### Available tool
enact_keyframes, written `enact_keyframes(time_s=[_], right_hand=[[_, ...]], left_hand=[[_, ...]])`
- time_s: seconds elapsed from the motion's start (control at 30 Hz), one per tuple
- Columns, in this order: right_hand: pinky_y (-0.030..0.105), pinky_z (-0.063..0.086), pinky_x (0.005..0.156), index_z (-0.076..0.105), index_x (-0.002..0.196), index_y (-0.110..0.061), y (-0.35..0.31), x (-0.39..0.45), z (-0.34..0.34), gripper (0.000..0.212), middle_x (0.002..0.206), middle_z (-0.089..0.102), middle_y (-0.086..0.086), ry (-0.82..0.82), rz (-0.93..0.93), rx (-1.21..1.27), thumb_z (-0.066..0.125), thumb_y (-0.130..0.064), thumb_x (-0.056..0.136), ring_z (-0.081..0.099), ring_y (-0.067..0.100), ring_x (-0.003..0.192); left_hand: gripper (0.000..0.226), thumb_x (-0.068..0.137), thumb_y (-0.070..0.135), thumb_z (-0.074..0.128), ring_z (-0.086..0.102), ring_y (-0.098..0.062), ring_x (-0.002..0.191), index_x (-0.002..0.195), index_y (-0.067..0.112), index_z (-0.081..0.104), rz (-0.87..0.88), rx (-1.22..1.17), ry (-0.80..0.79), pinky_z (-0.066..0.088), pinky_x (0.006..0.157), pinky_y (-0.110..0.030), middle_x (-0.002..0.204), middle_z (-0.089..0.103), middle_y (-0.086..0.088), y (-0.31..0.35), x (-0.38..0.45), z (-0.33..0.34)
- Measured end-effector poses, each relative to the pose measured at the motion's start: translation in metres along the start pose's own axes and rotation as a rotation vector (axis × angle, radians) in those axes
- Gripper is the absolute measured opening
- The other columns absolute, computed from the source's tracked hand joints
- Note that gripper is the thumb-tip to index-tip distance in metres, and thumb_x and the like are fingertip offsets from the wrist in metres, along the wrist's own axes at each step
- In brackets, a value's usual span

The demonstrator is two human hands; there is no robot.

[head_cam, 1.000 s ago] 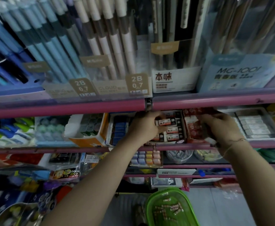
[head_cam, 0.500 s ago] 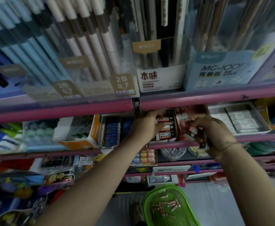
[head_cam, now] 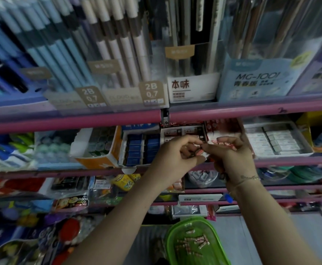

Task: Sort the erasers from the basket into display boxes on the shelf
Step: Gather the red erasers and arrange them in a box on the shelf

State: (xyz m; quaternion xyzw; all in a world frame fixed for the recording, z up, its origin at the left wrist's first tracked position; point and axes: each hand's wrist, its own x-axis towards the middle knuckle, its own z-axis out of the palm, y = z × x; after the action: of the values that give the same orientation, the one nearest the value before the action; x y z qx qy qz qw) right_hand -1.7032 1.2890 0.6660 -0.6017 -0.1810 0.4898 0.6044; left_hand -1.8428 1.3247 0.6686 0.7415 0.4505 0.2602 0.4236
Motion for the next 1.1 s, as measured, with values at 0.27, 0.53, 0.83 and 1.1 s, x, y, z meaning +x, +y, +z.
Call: enact_keyframes(time_s=[0.27, 0.53, 0.83, 1.1], right_hand=[[0.018, 0.031, 0.035, 0.069, 0.093, -0.020, 0.004, -0.008, 0.010, 0.016, 0.051, 0.059, -0.005, -0.302, 0.016, -0.241, 0.062, -0.007, 0.084, 0.041, 0.010, 0.037], [0.015, 0.030, 0.032, 0.064, 0.095, -0.009, -0.009, -0.005, -0.001, 0.012, 0.080, 0.073, 0.016, -0.371, 0.025, -0.280, 0.064, -0.005, 0.084, 0.068, 0.011, 0.055], [0.014, 0.026, 0.031, 0.069, 0.092, -0.012, -0.009, 0.014, -0.010, 0.010, 0.055, 0.067, 0.012, -0.338, 0.026, -0.415, 0.062, -0.009, 0.086, 0.036, 0.007, 0.026], [0.019, 0.040, 0.042, 0.054, 0.076, -0.016, -0.026, 0.032, -0.028, 0.015, 0.062, 0.055, 0.002, -0.075, 0.117, -0.004, 0.046, -0.007, 0.084, 0.049, 0.011, 0.046]], left_hand=[[0.027, 0.085, 0.024, 0.070, 0.062, -0.003, 0.070, 0.108, 0.037, 0.062, -0.132, -0.118, 0.080, 0.052, 0.064, -0.018, 0.080, 0.060, 0.008, -0.009, -0.008, -0.004], [0.021, 0.087, 0.011, 0.067, 0.071, -0.015, 0.075, 0.105, 0.004, 0.058, -0.331, -0.861, 0.140, 0.056, 0.064, -0.024, 0.083, 0.073, -0.005, -0.011, -0.002, -0.013], [0.039, 0.082, 0.029, 0.073, 0.054, -0.003, 0.107, 0.119, 0.024, 0.063, 0.164, 0.296, -0.088, 0.045, 0.088, -0.020, 0.117, 0.060, 0.011, -0.026, 0.014, -0.017], [0.032, 0.077, 0.029, 0.077, 0.064, -0.012, 0.093, 0.106, 0.027, 0.064, 0.088, 0.403, -0.033, 0.053, 0.078, -0.026, 0.107, 0.067, 0.006, -0.034, 0.046, 0.001]])
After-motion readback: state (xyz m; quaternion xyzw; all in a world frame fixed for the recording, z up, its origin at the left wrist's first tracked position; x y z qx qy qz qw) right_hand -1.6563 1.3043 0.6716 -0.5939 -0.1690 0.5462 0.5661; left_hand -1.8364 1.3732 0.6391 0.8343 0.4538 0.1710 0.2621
